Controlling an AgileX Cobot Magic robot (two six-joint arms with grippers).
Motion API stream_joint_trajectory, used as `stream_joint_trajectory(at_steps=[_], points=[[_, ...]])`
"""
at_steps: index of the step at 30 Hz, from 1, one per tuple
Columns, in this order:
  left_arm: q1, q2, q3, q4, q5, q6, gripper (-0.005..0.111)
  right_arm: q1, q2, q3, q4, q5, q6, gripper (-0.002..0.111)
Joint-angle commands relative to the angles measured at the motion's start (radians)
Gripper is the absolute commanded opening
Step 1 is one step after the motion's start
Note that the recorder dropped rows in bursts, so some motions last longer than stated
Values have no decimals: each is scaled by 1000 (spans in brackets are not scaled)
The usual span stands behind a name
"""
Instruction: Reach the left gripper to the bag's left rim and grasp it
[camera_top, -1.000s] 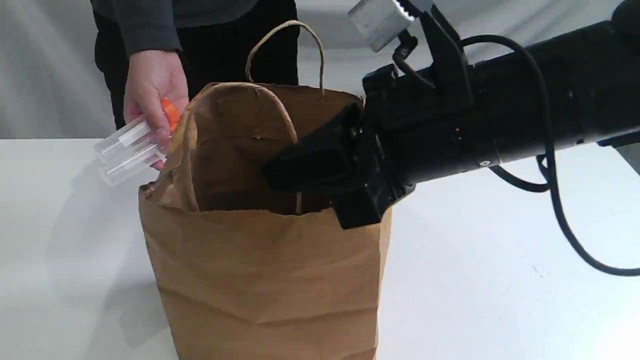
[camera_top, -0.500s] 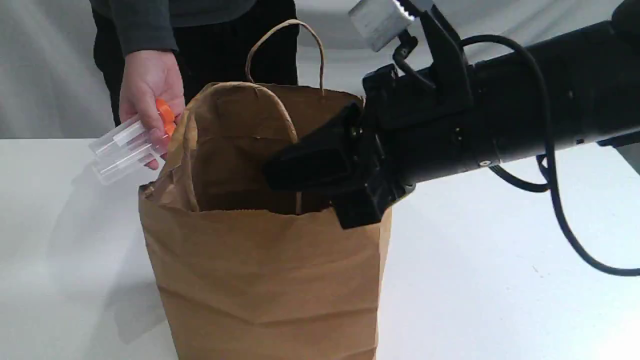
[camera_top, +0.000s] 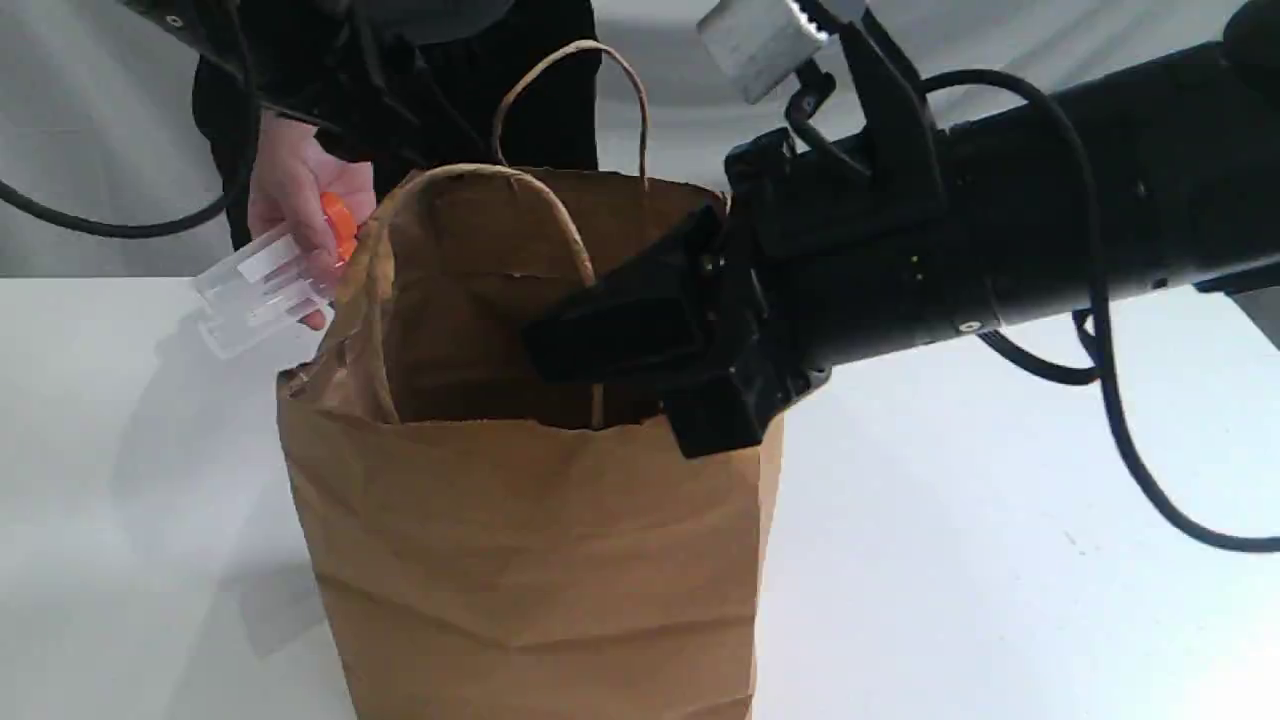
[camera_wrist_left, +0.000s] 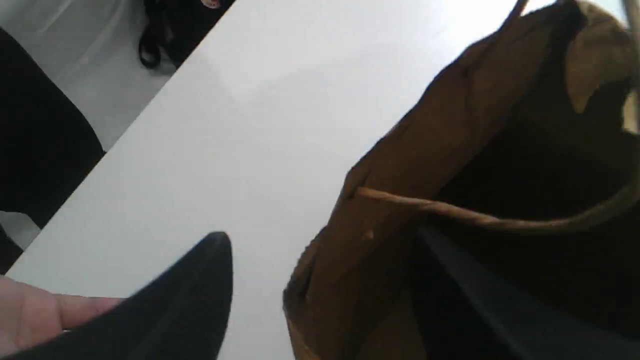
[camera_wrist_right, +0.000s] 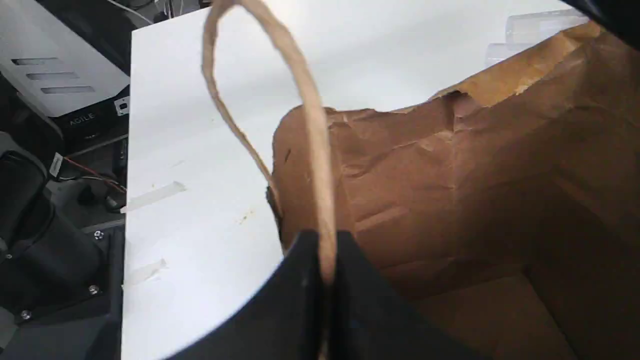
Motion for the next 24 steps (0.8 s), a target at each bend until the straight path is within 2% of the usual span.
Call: stream_joint_trajectory(at_steps=[1, 7, 14, 24], points=[[-6, 4, -8, 9, -31, -1, 56, 2, -1, -4, 9, 3, -9, 0], [-6, 39, -8, 3, -48, 5, 56, 2, -1, -4, 9, 3, -9, 0], [-6, 95, -8, 3, -138, 8, 56, 2, -1, -4, 9, 3, -9, 0], [-6, 145, -8, -46, -164, 27, 49, 2, -1, -4, 4, 3, -9, 0]])
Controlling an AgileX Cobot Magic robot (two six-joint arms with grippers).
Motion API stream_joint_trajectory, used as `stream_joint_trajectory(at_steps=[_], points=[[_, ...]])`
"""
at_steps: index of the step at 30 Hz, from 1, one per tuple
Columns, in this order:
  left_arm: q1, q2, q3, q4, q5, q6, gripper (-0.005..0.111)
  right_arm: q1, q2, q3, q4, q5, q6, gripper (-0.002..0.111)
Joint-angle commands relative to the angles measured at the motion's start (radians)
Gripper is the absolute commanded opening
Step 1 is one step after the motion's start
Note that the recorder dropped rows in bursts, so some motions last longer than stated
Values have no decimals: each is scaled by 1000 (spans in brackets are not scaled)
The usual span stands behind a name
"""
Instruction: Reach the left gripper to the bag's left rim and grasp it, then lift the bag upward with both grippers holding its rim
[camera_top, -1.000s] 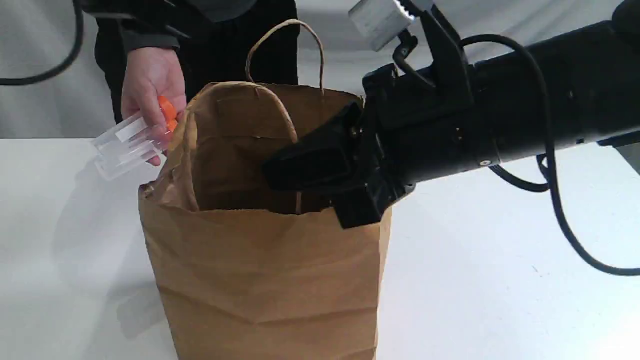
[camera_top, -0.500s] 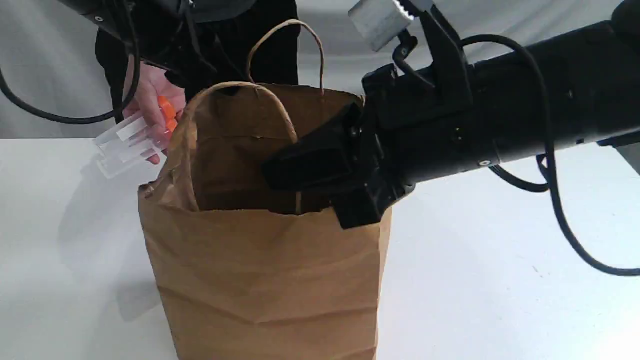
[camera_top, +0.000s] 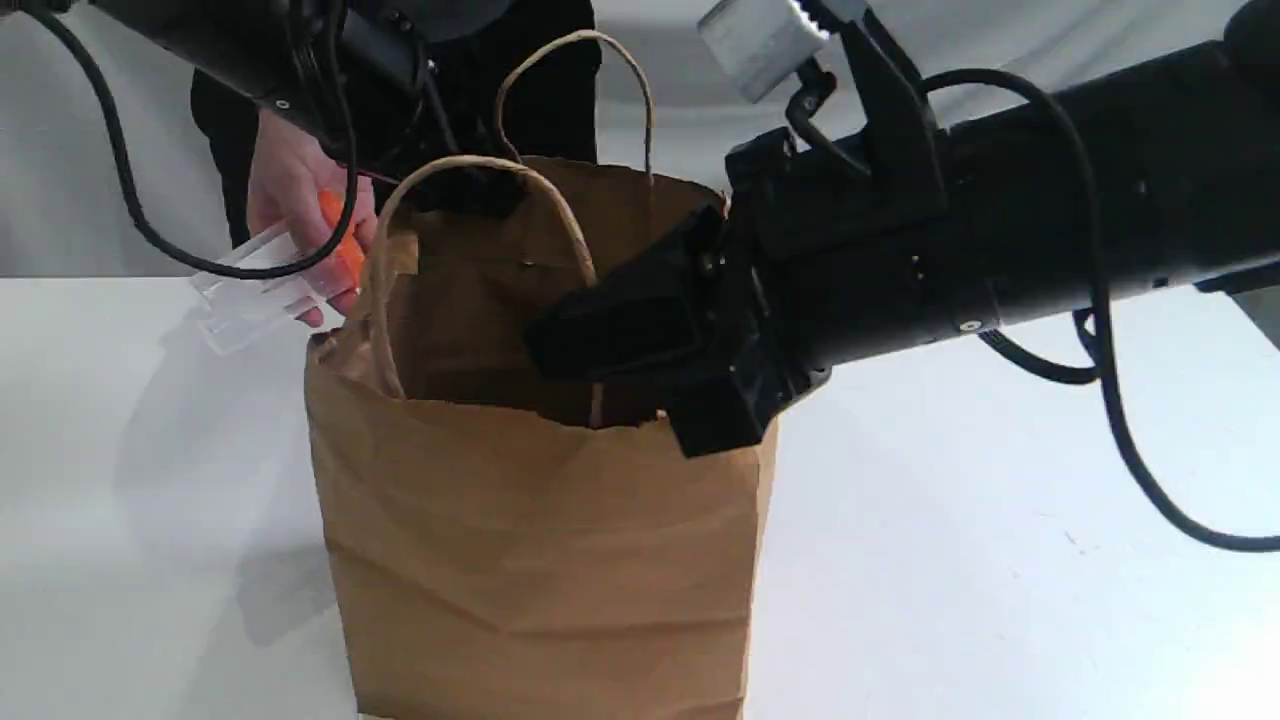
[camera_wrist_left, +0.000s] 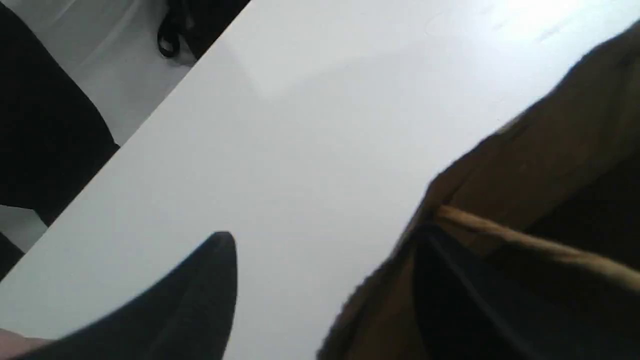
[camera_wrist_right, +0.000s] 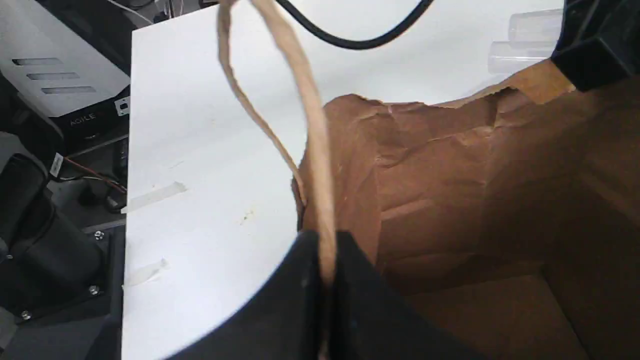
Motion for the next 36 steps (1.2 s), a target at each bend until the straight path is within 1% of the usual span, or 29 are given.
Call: stream_joint_trajectory(at_steps=[1, 2, 4, 7, 9, 14, 17, 20, 23, 26, 29, 32, 36], points=[[-5, 2, -4, -24, -12, 14, 47, 2, -1, -4, 4, 3, -9, 0], [-5, 2, -4, -37, -12, 16, 45, 2, -1, -4, 4, 3, -9, 0], [-5, 2, -4, -63, -4, 26, 36, 2, -1, -4, 4, 3, -9, 0], [-5, 2, -4, -106, 30, 68, 17, 2, -1, -4, 4, 3, -9, 0], [-5, 2, -4, -124, 50, 70, 1, 2, -1, -4, 4, -1, -9, 0], [-5, 2, -4, -124, 95, 52, 0, 2, -1, -4, 4, -1, -4, 0], [-3, 2, -4, -104, 97, -40, 0, -1, -1, -12, 8, 1, 50, 0], [8, 2, -4, -75, 97, -131, 0, -17, -1, -51, -5, 45, 115, 0], [20, 2, -4, -31, 103, -214, 0, -31, -1, -115, -16, 122, 155, 0], [29, 2, -4, 13, 116, -283, 0, -38, -1, -200, -59, 164, 242, 0], [34, 2, -4, 47, 133, -333, 0, -38, -1, -283, -127, 170, 318, 0], [34, 2, -4, 47, 150, -353, 0, -38, -1, -351, -197, 170, 384, 0], [34, 2, -4, 47, 160, -391, 0, -38, -1, -414, -229, 170, 435, 0]])
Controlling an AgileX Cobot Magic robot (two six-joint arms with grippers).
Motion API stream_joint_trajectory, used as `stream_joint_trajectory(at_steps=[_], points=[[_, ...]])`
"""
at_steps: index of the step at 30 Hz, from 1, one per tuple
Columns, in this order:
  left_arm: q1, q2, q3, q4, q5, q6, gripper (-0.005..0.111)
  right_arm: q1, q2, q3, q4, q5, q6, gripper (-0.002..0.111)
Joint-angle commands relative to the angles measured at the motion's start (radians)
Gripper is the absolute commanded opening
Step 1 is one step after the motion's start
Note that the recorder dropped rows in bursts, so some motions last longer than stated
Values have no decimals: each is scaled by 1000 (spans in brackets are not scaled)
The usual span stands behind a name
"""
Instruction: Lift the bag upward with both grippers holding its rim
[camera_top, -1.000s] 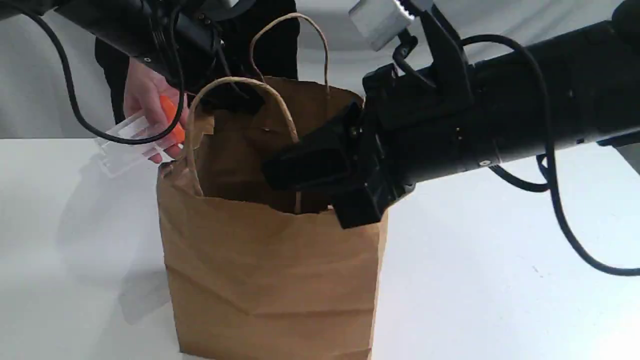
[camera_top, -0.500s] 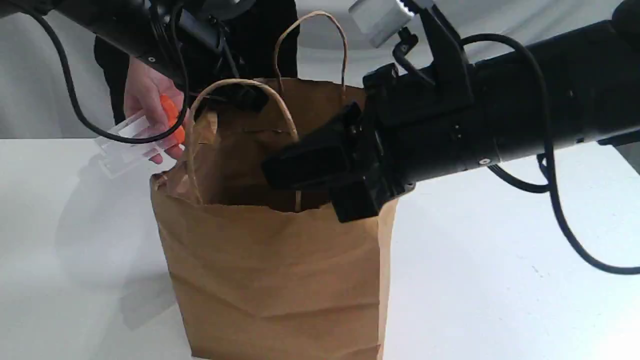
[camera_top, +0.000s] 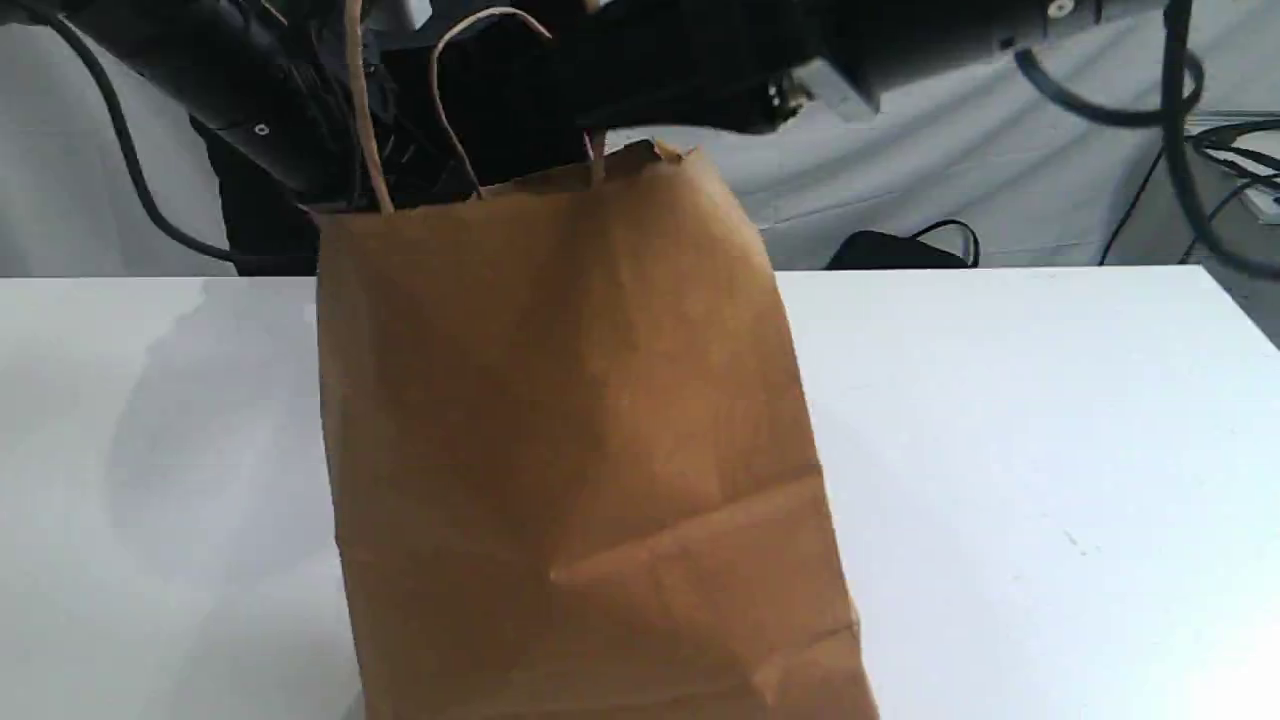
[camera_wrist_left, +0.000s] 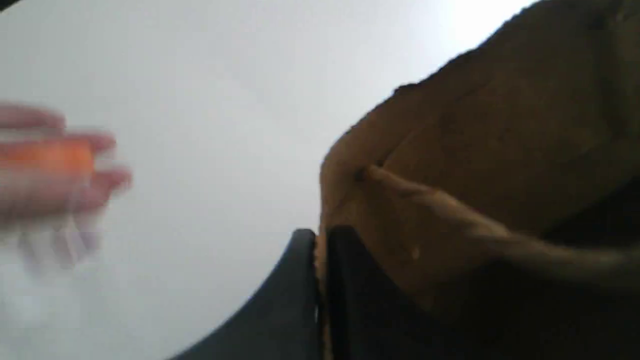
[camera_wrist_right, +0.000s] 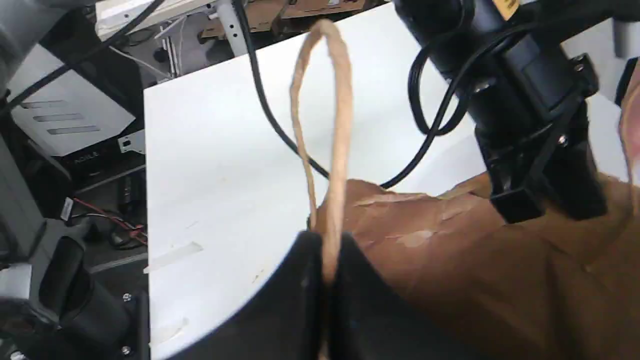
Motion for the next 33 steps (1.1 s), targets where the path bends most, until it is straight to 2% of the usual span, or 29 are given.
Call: stream_joint_trajectory(at_steps=[1, 21, 33], points=[[1, -3, -1, 8, 3, -46, 0, -7, -4, -51, -24, 11, 41, 0], [1, -3, -1, 10, 41, -68, 0, -7, -4, -60, -39, 19, 56, 0], [1, -45, -1, 10, -59, -17, 0, -7, -44, -39, -86, -25, -119, 0]])
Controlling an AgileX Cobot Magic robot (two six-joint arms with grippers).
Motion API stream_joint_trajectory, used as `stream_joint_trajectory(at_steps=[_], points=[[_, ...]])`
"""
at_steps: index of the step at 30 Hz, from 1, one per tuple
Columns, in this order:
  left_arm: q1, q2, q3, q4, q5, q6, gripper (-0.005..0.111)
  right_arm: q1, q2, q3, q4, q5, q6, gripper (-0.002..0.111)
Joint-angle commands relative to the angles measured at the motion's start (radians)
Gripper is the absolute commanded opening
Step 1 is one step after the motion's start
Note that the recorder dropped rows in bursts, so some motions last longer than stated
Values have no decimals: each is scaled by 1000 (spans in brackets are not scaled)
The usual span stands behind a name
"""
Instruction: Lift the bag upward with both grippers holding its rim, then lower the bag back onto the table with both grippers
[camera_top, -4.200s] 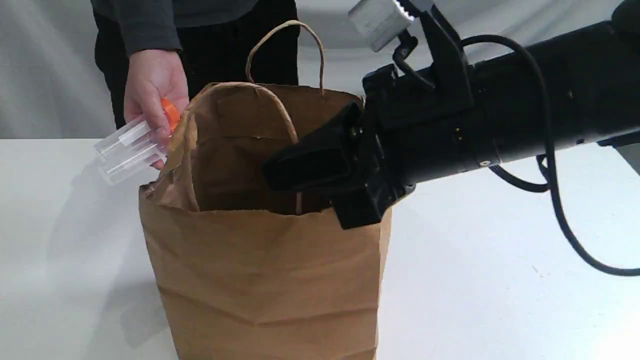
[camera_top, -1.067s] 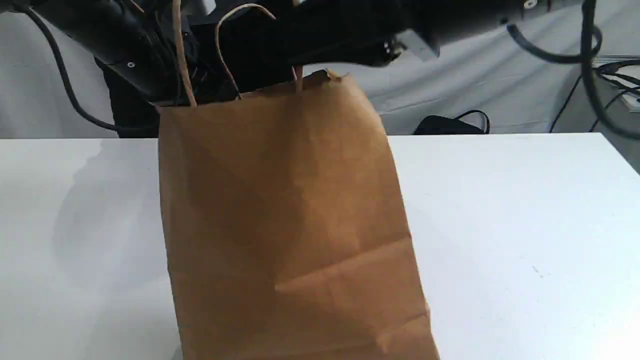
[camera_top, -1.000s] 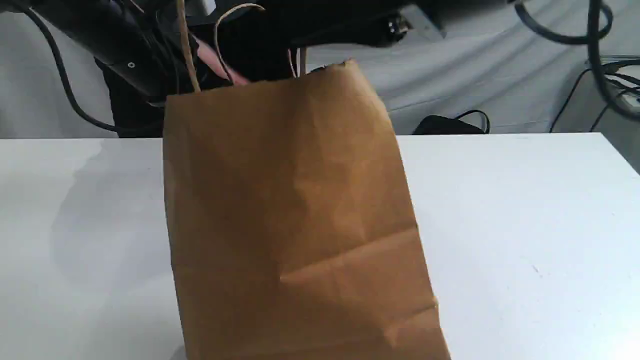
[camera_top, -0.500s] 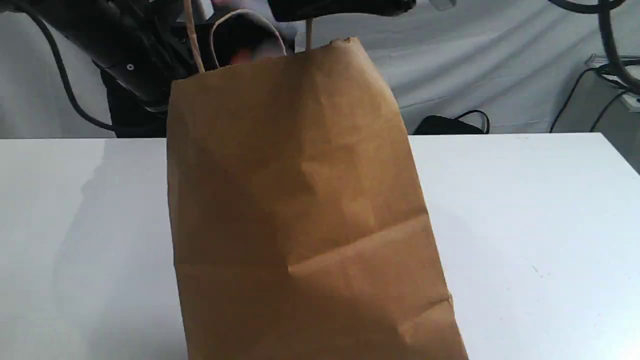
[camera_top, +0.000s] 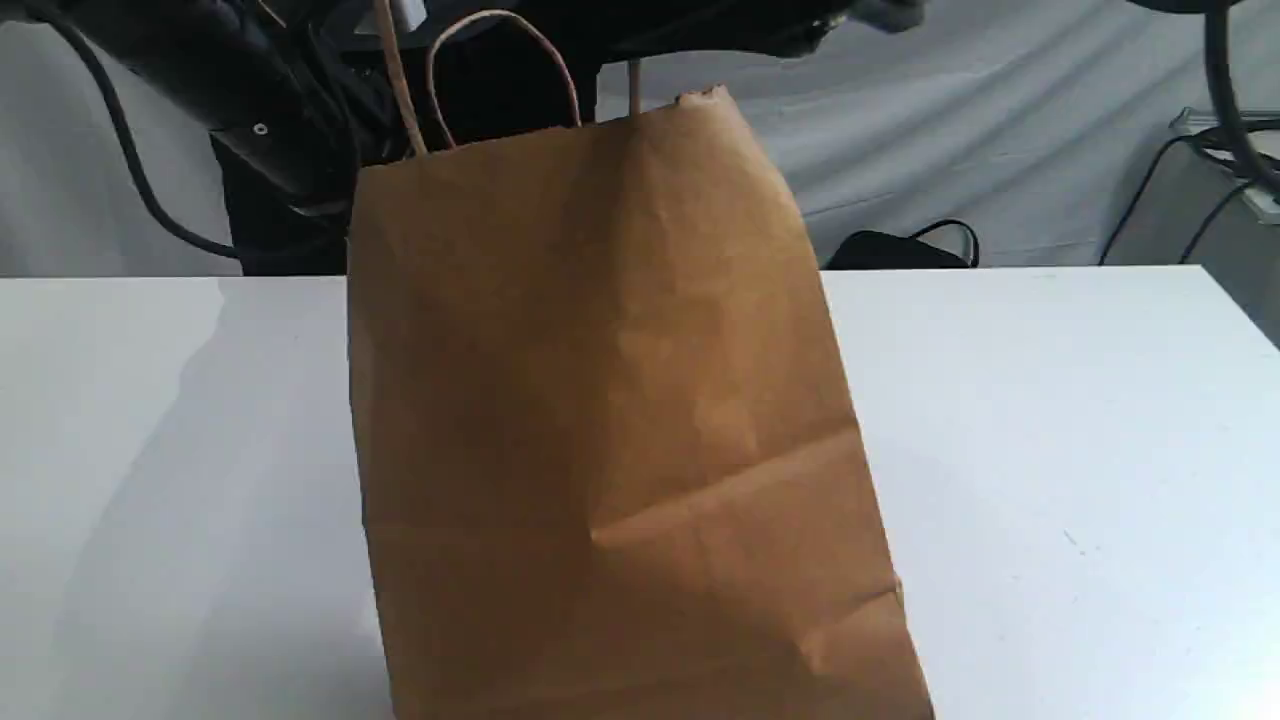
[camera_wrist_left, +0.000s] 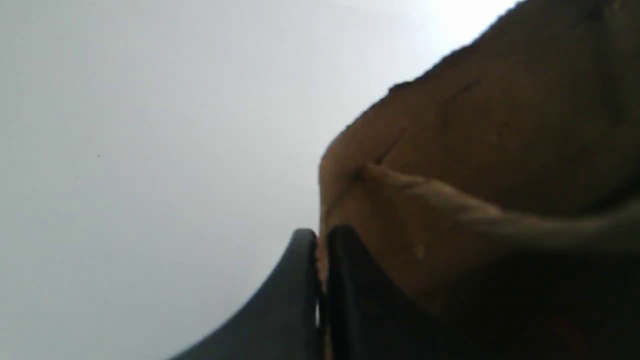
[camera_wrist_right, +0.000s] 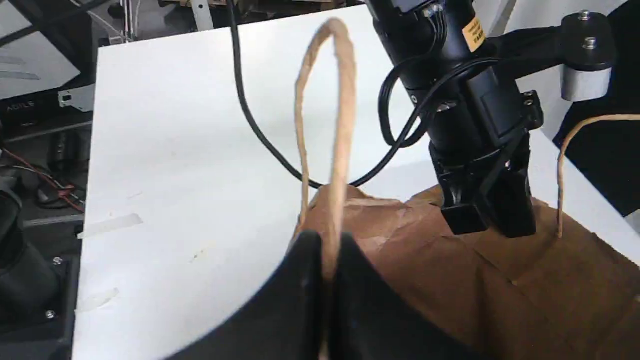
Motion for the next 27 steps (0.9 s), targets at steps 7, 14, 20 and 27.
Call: stream_joint_trajectory(at_steps=[7, 14, 20, 27], points=[[1, -63, -1, -6, -107, 47, 0, -7, -94, 208, 23, -183, -52, 0], [-11, -63, -1, -43, -133, 92, 0, 24, -148, 454, 239, -370, -299, 0], [-22, -61, -1, -31, -140, 92, 0, 53, -157, 543, 237, -413, -322, 0], [-25, -45, -1, -29, -140, 113, 0, 53, -157, 554, 229, -413, -324, 0]])
